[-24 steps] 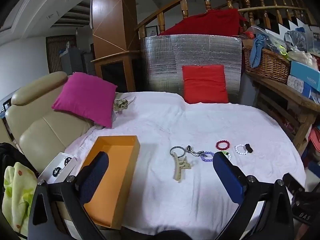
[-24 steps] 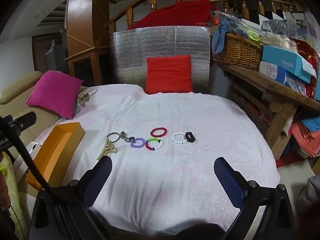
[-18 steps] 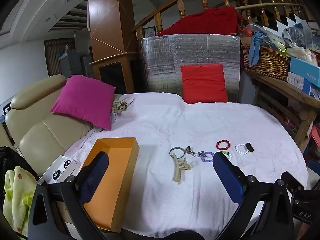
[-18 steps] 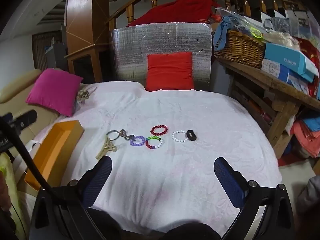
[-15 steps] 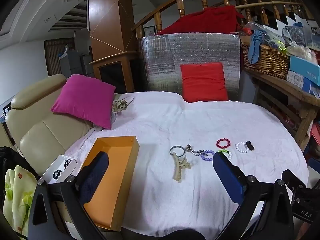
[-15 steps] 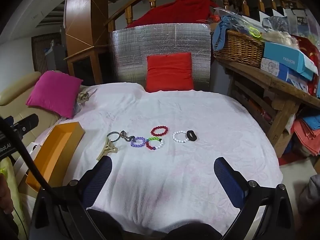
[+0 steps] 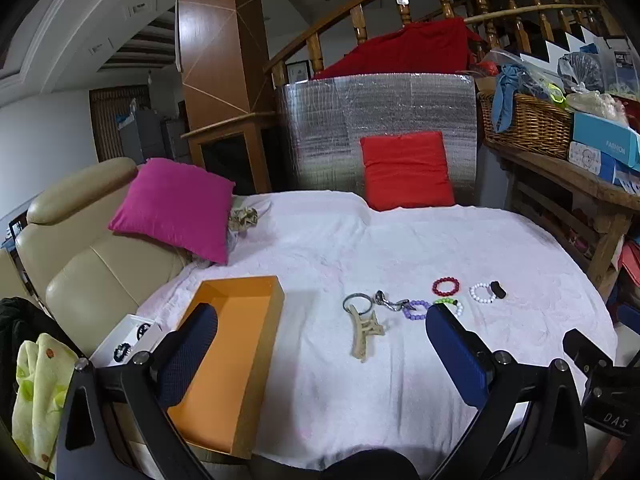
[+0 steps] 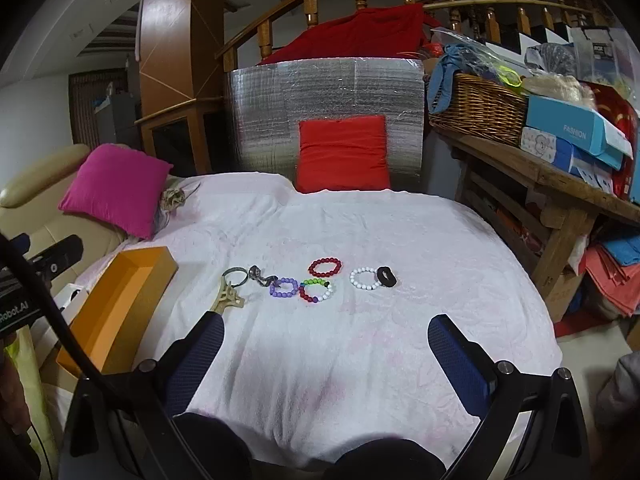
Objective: Organize jewelry
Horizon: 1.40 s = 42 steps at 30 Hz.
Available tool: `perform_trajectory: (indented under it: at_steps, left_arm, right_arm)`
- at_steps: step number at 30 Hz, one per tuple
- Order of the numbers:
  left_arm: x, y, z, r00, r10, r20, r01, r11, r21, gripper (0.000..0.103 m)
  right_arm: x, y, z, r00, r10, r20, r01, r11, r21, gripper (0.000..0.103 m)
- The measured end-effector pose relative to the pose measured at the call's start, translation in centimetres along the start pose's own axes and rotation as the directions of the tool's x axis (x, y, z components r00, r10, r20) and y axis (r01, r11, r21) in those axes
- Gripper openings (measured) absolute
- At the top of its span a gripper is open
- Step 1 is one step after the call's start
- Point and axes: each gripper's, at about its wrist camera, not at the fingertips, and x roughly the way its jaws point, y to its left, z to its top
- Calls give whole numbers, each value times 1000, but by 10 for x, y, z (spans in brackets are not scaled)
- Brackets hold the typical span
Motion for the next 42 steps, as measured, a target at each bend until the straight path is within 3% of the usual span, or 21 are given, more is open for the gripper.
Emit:
perform_trajectory:
  at_steps: [42]
  left_arm:
    - [1, 4, -6, 1000, -11, -1, 11, 1000, 13, 103]
  right_arm:
    - [7, 0, -9, 999, 3, -33, -3, 1000, 18, 103]
